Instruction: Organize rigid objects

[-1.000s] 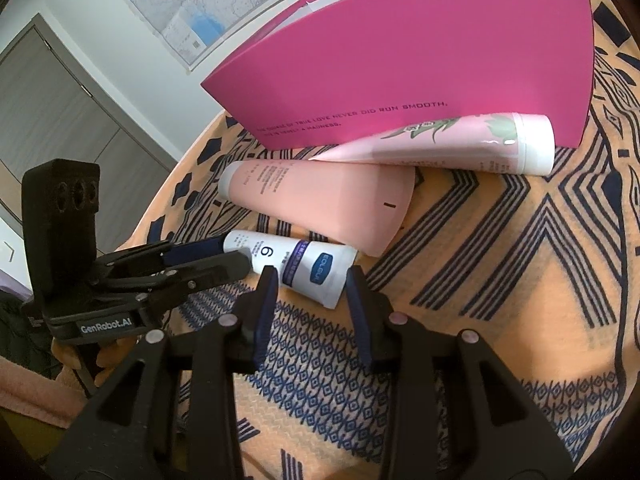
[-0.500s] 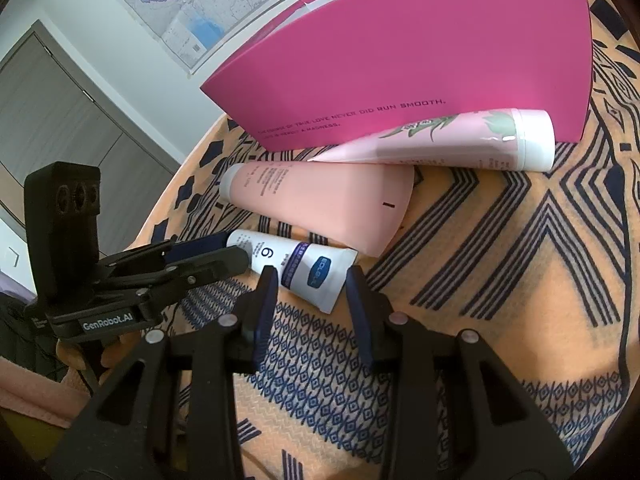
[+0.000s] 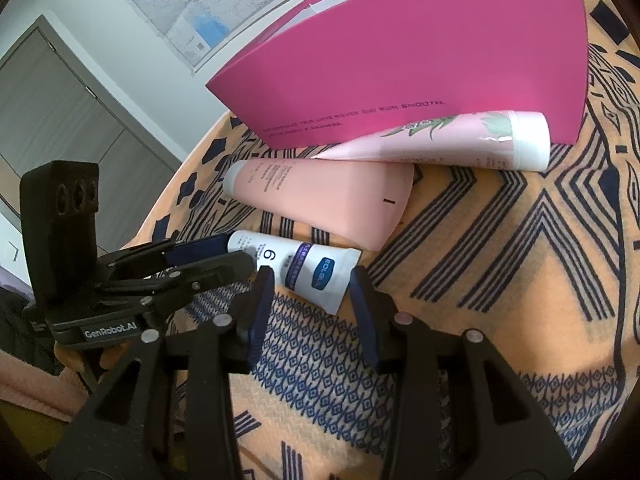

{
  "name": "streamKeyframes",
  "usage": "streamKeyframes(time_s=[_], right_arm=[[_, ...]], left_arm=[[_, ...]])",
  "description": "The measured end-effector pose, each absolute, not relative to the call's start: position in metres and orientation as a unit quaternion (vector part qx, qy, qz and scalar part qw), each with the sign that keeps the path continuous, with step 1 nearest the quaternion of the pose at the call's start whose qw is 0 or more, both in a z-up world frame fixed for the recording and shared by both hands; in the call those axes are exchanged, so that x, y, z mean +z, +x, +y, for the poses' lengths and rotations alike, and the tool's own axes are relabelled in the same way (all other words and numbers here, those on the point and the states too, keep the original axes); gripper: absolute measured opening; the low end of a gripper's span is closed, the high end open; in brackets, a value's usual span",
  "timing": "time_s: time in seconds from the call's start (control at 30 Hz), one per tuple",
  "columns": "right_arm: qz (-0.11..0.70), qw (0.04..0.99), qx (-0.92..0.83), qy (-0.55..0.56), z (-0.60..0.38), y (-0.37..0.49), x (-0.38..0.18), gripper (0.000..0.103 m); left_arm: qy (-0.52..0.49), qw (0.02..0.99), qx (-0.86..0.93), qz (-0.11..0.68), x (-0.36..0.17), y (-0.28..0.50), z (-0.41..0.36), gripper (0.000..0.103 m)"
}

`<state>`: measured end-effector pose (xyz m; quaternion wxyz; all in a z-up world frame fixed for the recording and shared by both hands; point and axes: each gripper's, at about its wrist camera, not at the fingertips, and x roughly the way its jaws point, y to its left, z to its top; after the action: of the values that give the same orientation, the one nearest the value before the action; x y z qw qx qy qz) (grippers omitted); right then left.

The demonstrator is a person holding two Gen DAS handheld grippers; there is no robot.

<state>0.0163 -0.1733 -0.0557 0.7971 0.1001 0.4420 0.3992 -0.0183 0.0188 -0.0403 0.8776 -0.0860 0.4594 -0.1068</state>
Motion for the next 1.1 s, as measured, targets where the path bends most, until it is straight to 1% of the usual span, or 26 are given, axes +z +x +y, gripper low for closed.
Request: streamKeyframes(time_s=[0.5,1.1], right_arm=[[0.426,0.804,0.399,0.114,-0.188,0.012,-0.045,0.042],[0.370,0.832,0.398,0.115,-0.204,0.014,-0.005,0.042]], left_arm=[[-0.075,0.886,-0.120,0.441,-0.026,-0.022,0.010,0.044],[-0.062,0.905,-0.134,0.399,0.009,-0.012,-0.002,0.044]])
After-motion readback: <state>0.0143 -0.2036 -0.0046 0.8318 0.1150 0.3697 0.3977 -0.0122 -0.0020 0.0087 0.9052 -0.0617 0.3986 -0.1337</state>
